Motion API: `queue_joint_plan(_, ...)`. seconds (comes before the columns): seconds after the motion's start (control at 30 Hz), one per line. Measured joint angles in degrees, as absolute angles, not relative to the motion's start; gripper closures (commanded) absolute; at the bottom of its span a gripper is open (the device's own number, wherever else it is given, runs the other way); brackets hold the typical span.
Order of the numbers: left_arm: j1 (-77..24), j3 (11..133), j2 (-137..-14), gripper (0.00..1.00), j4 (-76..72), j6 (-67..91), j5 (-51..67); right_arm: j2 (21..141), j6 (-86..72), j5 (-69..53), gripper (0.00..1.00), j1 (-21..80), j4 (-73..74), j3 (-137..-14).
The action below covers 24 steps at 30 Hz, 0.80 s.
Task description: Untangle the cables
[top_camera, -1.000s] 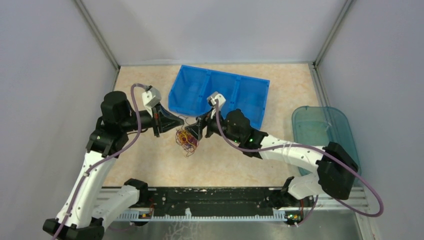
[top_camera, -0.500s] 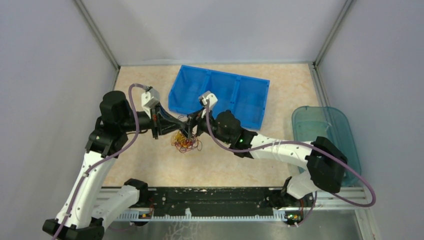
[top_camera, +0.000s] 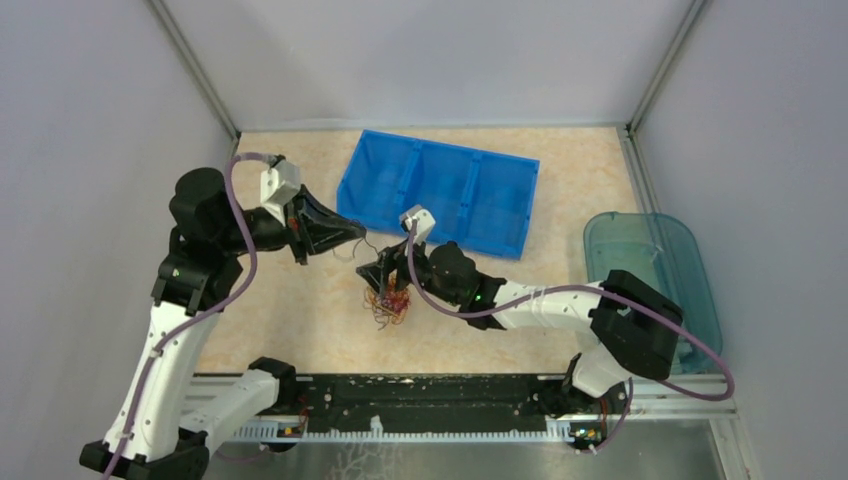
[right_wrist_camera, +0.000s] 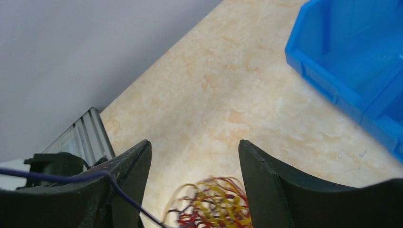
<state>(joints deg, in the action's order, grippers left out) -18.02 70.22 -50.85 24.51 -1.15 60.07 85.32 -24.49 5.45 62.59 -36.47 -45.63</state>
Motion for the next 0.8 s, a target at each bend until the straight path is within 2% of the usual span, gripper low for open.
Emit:
queue_joint_plan(0.53, -18.02, 78.26, -52.25, 0.97, 19.62, -1.06, 58.46, 86.46, -26.81, 8.86, 0.43, 62.63, -38.63, -39.11)
queue_joint_plan(0.8, -18.02, 84.55, -53.28, 0.96, 17.06, -1.34, 55.48, 88.4, -27.73, 8.78, 0.44, 62.63, -38.63, -39.0)
